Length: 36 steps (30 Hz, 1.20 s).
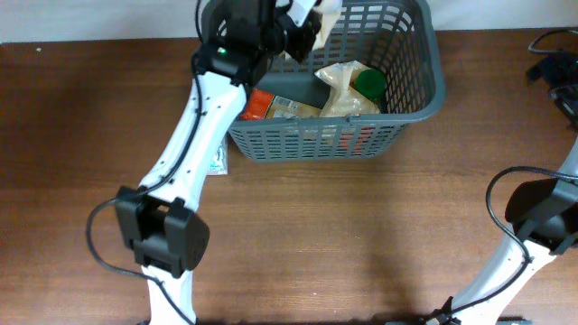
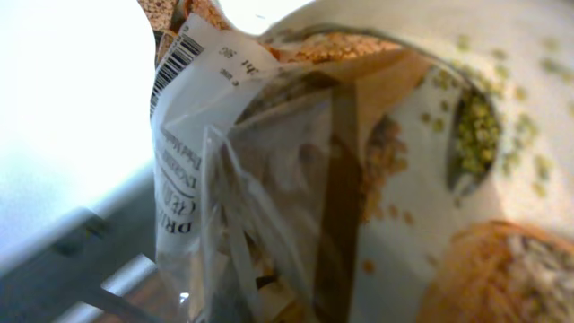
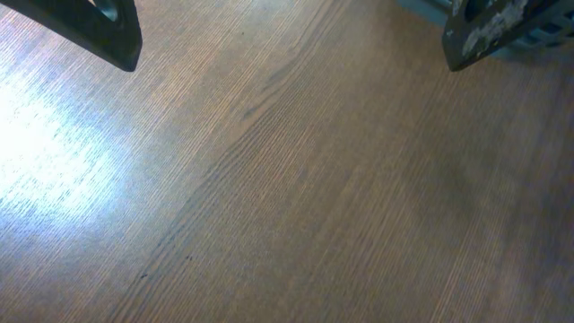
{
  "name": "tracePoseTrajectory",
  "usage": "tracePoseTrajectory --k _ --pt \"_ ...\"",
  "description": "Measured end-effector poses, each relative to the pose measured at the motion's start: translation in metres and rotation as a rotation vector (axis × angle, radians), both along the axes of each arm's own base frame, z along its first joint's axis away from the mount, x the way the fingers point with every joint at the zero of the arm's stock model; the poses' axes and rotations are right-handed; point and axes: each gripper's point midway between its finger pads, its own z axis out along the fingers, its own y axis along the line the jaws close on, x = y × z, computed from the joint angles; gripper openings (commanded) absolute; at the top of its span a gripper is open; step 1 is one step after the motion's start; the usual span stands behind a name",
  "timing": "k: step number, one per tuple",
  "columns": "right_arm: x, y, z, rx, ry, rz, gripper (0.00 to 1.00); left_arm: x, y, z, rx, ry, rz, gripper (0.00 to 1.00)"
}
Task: Pack container
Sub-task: 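Lower the snack bag into the basket and open the left gripper, then withdraw the left gripper and move it toward the tissue box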
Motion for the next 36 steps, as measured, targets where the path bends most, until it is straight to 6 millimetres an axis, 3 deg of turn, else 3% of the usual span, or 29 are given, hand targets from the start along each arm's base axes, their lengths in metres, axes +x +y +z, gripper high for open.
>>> tracePoseTrajectory --k 3,9,13,15,17,21,26,30,33,36 --pt "0.000 0.000 0.000 0.000 0.000 0.001 0.99 -0.001 -0.001 -0.022 0.018 0.064 -0.002 0.02" --pt "0.000 0.000 0.000 0.000 0.000 0.001 0.99 -0.012 0.003 -0.042 0.050 0.158 -0.003 0.04" --pt "0.000 0.000 0.000 0.000 0.000 0.001 0.99 -0.020 0.006 -0.054 0.071 0.215 -0.002 0.24" --pt "0.000 0.000 0.000 0.000 0.000 0.000 0.99 -0.022 0.007 -0.056 0.072 0.228 0.000 0.53" --pt "0.000 0.000 0.000 0.000 0.000 0.000 0.99 -0.022 0.007 -0.056 0.070 0.230 0.003 0.57" --pt "0.000 0.000 0.000 0.000 0.000 0.000 0.99 -0.021 0.007 -0.055 0.064 0.229 0.005 0.76" --pt "0.000 0.000 0.000 0.000 0.000 0.000 0.99 -0.016 0.006 -0.047 0.050 0.199 0.008 0.86" --pt "0.000 0.000 0.000 0.000 0.000 0.000 0.99 -0.011 0.012 -0.014 0.027 0.140 0.019 0.96" --pt "0.000 0.000 0.000 0.000 0.000 0.000 0.99 -0.010 0.024 0.033 -0.007 0.060 0.038 0.99" --pt "0.000 0.000 0.000 0.000 0.000 0.000 0.99 -0.024 0.051 0.085 -0.031 -0.010 0.078 0.99"
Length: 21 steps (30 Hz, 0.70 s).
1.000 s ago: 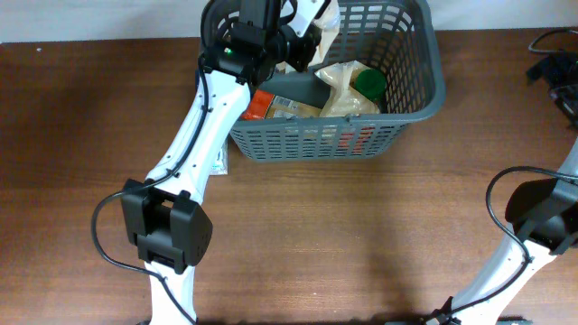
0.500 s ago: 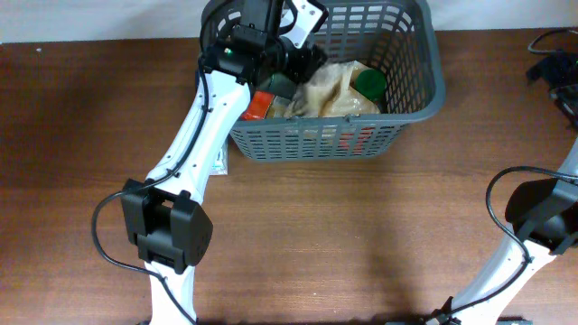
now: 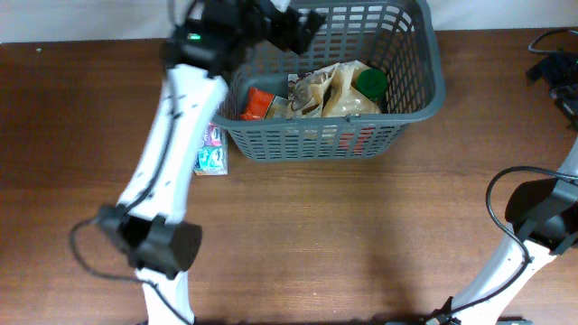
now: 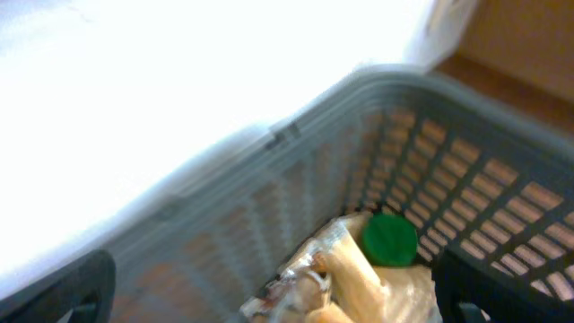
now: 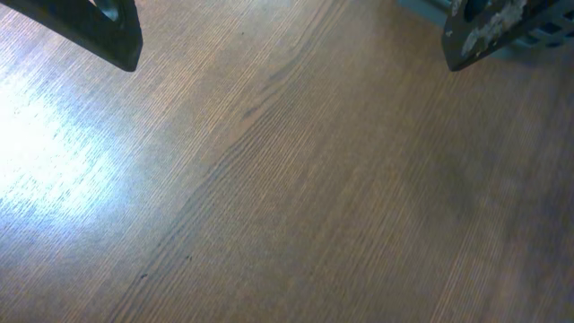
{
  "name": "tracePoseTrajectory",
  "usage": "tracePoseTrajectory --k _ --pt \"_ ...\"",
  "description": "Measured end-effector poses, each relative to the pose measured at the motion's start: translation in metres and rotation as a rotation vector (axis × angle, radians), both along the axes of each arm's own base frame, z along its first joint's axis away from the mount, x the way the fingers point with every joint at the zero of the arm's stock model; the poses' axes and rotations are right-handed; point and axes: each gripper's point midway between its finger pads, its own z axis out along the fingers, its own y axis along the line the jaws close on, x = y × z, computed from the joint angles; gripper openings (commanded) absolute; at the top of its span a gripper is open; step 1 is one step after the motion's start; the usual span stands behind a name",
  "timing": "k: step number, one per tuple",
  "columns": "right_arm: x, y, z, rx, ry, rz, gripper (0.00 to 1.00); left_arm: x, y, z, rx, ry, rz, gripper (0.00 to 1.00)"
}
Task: Pack container
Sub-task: 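Withdraw the left gripper and move it toward the tissue box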
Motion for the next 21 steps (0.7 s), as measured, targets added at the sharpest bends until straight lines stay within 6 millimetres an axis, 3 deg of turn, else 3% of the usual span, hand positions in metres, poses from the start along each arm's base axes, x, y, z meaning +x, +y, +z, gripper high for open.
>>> tracePoseTrajectory --k 4,8,14,21 --pt "0.000 0.000 0.000 0.000 0.000 0.000 0.99 -0.037 0.058 0.059 0.012 -0.057 0.126 0.99" --pt "0.000 0.000 0.000 0.000 0.000 0.000 0.99 -0.081 0.132 0.081 0.086 -0.028 0.339 0.99" --pt "0.000 0.000 0.000 0.000 0.000 0.000 0.99 -0.117 0.210 0.061 0.107 0.139 0.585 0.99" --pt "0.000 0.000 0.000 0.000 0.000 0.000 0.99 -0.154 0.296 0.019 -0.059 0.416 0.914 0.99"
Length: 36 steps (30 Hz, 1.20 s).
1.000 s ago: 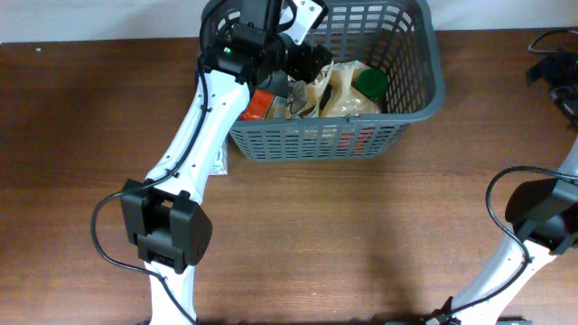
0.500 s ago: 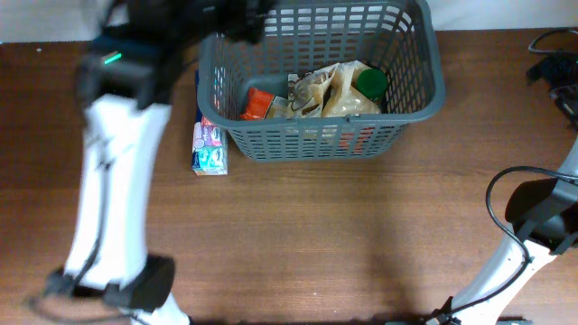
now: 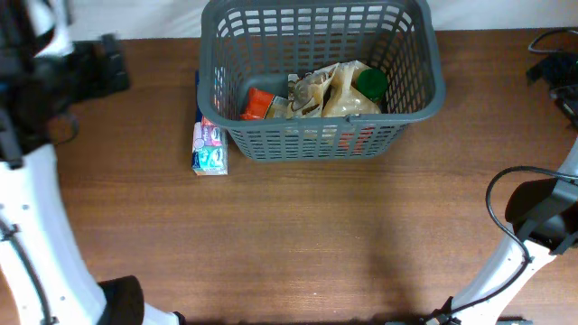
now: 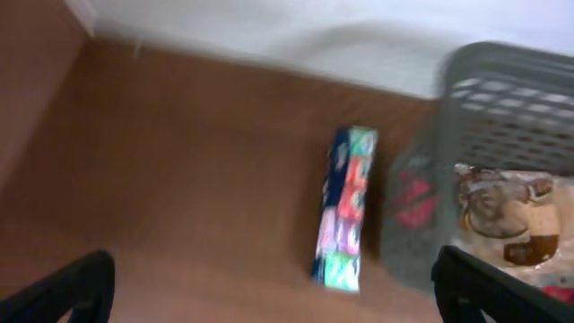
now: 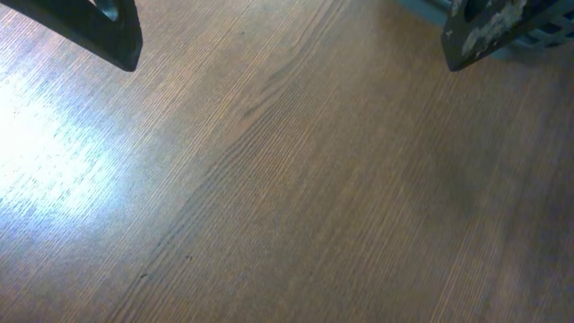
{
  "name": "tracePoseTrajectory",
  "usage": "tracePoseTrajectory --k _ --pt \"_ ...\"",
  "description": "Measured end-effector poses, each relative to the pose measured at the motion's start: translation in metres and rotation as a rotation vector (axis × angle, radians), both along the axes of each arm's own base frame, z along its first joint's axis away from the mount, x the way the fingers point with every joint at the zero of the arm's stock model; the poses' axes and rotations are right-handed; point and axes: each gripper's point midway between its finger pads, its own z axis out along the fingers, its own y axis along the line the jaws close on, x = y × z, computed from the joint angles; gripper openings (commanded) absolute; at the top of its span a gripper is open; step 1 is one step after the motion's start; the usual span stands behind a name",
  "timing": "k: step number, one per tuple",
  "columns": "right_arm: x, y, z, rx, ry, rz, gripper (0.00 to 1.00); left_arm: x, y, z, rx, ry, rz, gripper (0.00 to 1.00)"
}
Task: Pack container
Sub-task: 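Withdraw the left gripper and move it toward the tissue box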
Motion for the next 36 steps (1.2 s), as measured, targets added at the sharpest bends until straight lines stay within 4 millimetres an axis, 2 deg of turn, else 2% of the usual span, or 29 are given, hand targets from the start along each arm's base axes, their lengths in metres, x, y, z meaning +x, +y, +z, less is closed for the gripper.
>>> tracePoseTrajectory --k 5,9,14,20,25,30,36 --pt "0.000 0.000 0.000 0.000 0.000 0.000 0.99 -0.017 0.039 -0.032 -0.156 0.090 0.139 0.99" --pt "0.000 0.000 0.000 0.000 0.000 0.000 0.99 -0.020 0.052 -0.070 -0.251 0.178 0.169 0.99" --pt "0.000 0.000 0.000 0.000 0.000 0.000 0.99 -0.009 0.037 -0.132 -0.324 0.287 0.035 0.99" --pt "0.000 0.000 0.000 -0.001 0.000 0.000 0.98 0.007 0.024 -0.199 -0.304 0.319 -0.120 0.99" --pt "0.000 0.000 0.000 0.000 0.000 0.000 0.99 0.006 0.018 -0.250 -0.299 0.341 -0.182 0.99" --pt "0.000 0.000 0.000 0.000 0.000 0.000 0.99 0.005 0.008 -0.278 -0.278 0.354 -0.238 0.99" --pt "0.000 0.000 0.000 0.000 0.000 0.000 0.99 0.021 -0.022 -0.280 -0.187 0.328 -0.357 0.99"
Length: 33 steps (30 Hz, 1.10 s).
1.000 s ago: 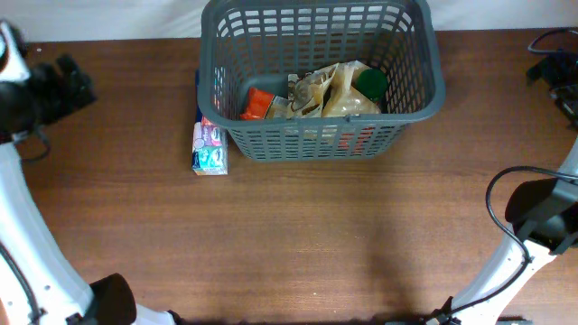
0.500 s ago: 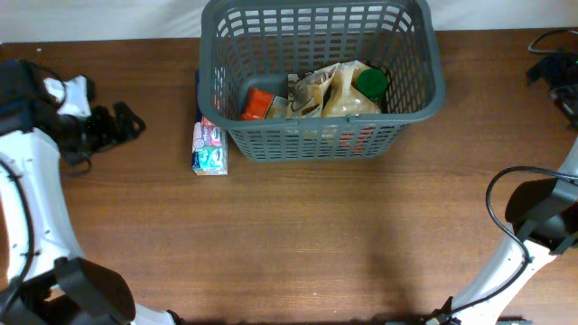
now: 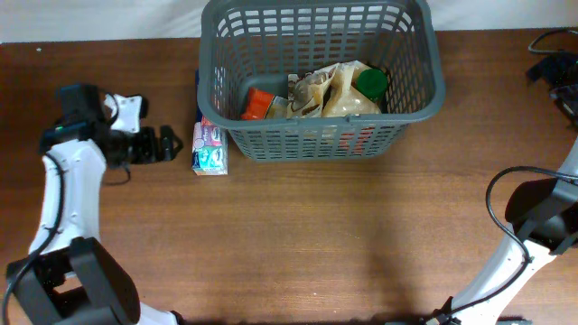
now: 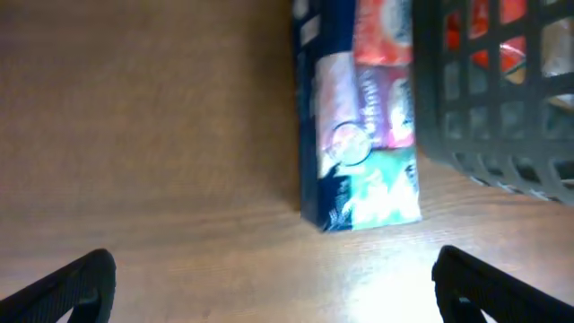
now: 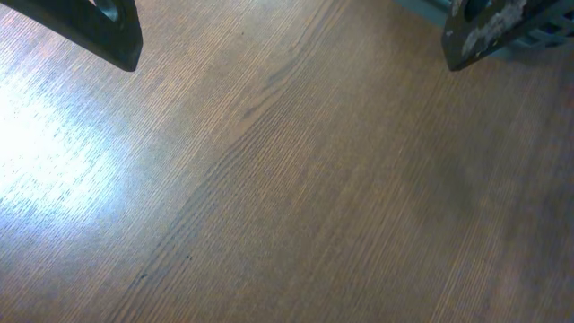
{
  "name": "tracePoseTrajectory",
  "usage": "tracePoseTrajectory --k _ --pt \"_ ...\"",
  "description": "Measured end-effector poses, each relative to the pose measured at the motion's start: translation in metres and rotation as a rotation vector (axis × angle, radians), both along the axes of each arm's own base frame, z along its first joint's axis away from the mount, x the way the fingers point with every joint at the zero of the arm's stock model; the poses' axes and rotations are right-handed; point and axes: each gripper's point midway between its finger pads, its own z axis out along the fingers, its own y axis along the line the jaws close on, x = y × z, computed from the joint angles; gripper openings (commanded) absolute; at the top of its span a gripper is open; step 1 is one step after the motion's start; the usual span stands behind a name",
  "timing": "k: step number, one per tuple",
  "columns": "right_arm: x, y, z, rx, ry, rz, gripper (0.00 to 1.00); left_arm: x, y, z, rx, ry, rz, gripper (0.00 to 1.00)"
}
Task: Pack container
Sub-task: 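Withdraw the left gripper and move it toward the tissue box, then lower the left gripper onto the blue tissue box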
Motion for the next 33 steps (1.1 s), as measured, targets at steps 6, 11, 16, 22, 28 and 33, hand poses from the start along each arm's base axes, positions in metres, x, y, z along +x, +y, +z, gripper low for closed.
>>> tracePoseTrajectory --k 6,11,16,22,28,33 --pt "0.000 0.000 0.000 0.000 0.000 0.000 0.99 0.003 -0.020 -0.013 0.053 0.033 -0.067 0.99" --pt "0.000 0.000 0.000 0.000 0.000 -0.001 0.99 0.001 -0.027 -0.048 0.042 0.124 -0.093 0.99" --pt "0.000 0.000 0.000 0.000 0.000 0.000 0.99 0.007 -0.037 -0.059 0.038 0.130 -0.122 0.99" --pt "0.000 0.000 0.000 0.000 0.000 0.000 0.99 0.016 -0.055 -0.061 -0.003 0.106 -0.139 0.99" --pt "0.000 0.000 0.000 0.000 0.000 -0.001 0.99 0.020 -0.059 -0.061 -0.029 0.093 -0.138 0.99" --pt "0.000 0.000 0.000 0.000 0.000 -0.001 0.99 0.022 -0.060 -0.061 -0.031 0.082 -0.139 0.99"
